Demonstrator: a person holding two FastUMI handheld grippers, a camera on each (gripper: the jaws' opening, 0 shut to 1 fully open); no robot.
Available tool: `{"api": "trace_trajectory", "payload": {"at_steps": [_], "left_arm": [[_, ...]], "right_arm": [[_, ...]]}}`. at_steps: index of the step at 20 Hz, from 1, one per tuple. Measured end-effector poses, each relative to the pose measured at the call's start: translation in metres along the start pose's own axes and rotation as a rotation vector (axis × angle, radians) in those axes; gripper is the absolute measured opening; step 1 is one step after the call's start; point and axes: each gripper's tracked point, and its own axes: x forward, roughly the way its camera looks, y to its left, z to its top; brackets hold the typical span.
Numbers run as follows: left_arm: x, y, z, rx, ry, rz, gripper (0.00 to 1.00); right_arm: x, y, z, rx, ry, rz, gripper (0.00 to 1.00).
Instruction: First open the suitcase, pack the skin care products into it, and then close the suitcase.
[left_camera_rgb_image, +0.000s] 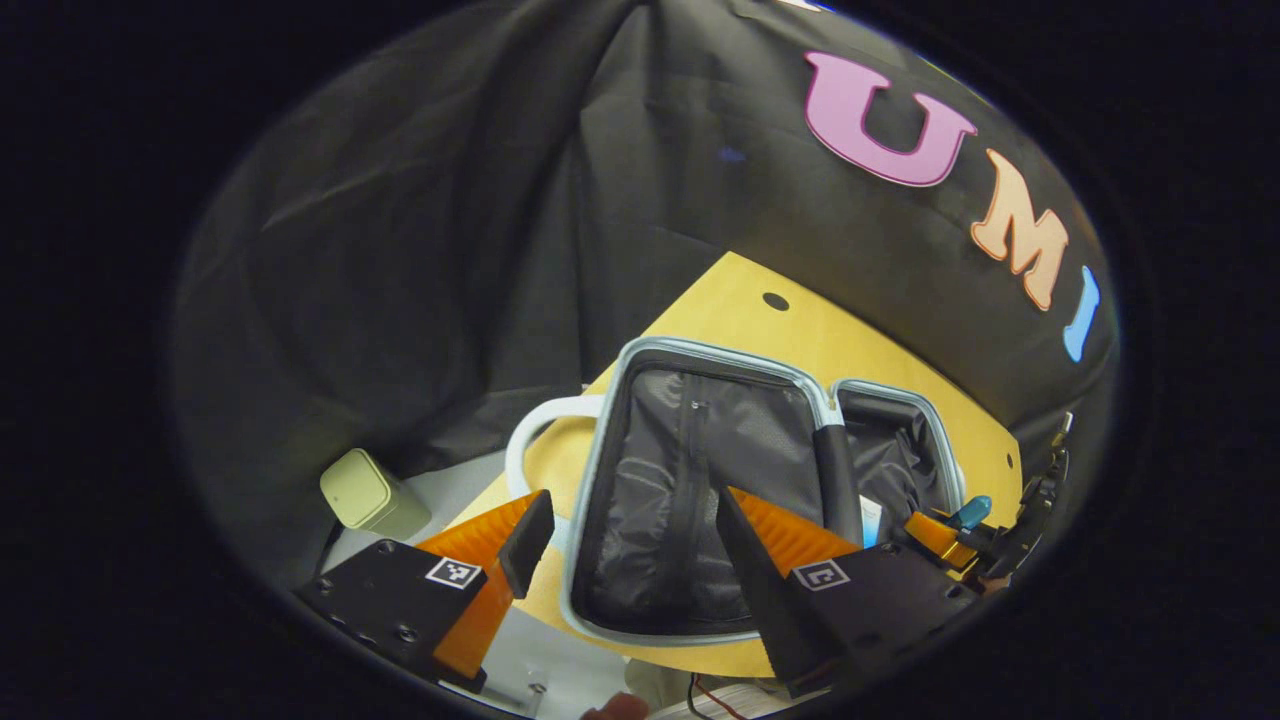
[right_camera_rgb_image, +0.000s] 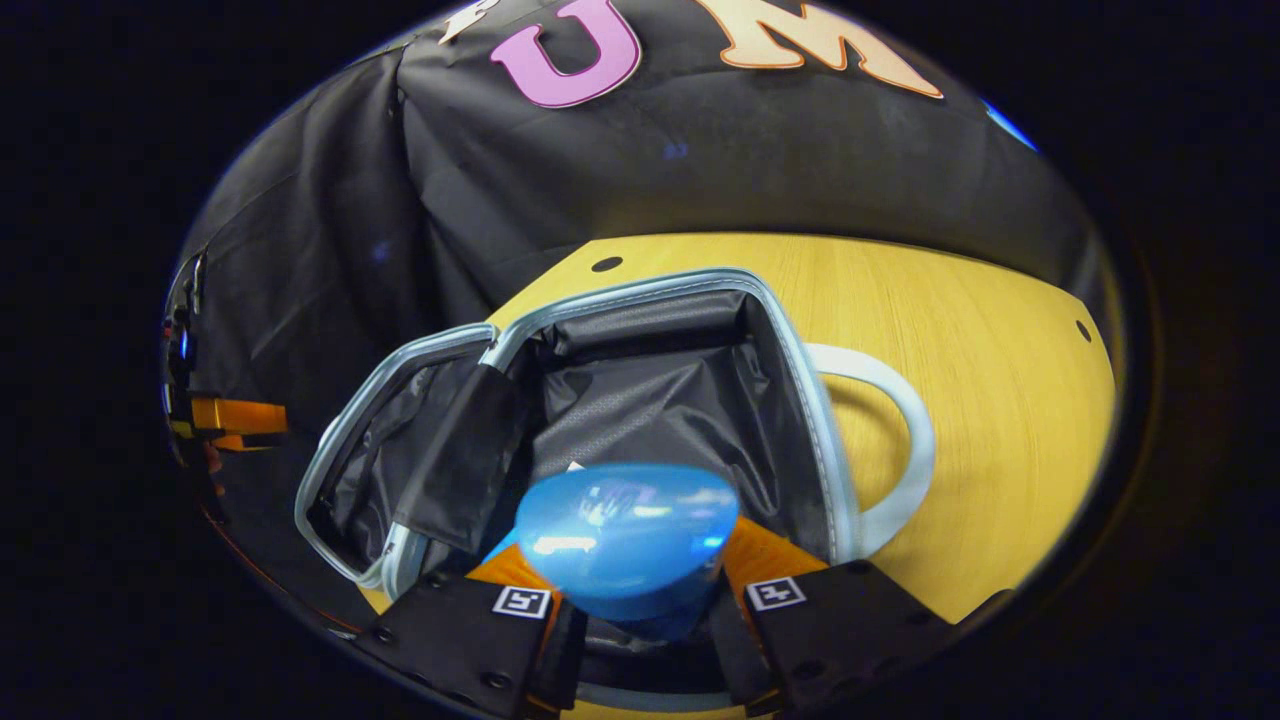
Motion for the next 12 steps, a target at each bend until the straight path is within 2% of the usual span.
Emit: {"api": "trace_trajectory", "payload": {"at_steps": [1,2,3,5,7,10,12], "left_arm": [[0.001,0.006,-0.001,-0.011,0.000,0.007,0.97],[0.001,0.012,-0.001,-0.024,-0.003,0.018,0.99],[0.004,0.019,-0.003,-0.038,-0.003,0.028,0.97],[0.008,0.036,-0.005,-0.064,-0.003,0.052,0.97],[0.011,0.056,-0.006,-0.095,-0.002,0.073,0.96],[0.024,0.079,-0.014,-0.147,0.018,0.090,0.97],[0.037,0.084,-0.015,-0.196,0.032,0.065,0.96]], "right_arm": [[0.000,-0.003,0.004,0.001,-0.008,-0.010,0.62],[-0.002,-0.002,0.004,0.015,-0.007,-0.006,0.65],[-0.006,0.005,0.007,0.042,-0.006,0.020,0.72],[-0.017,0.006,0.024,0.023,-0.072,0.019,0.92],[-0.033,0.001,0.042,-0.001,-0.133,0.014,0.98],[-0.068,-0.011,0.071,0.016,-0.220,-0.015,0.98],[-0.090,-0.029,0.088,0.028,-0.273,-0.065,0.98]]}}
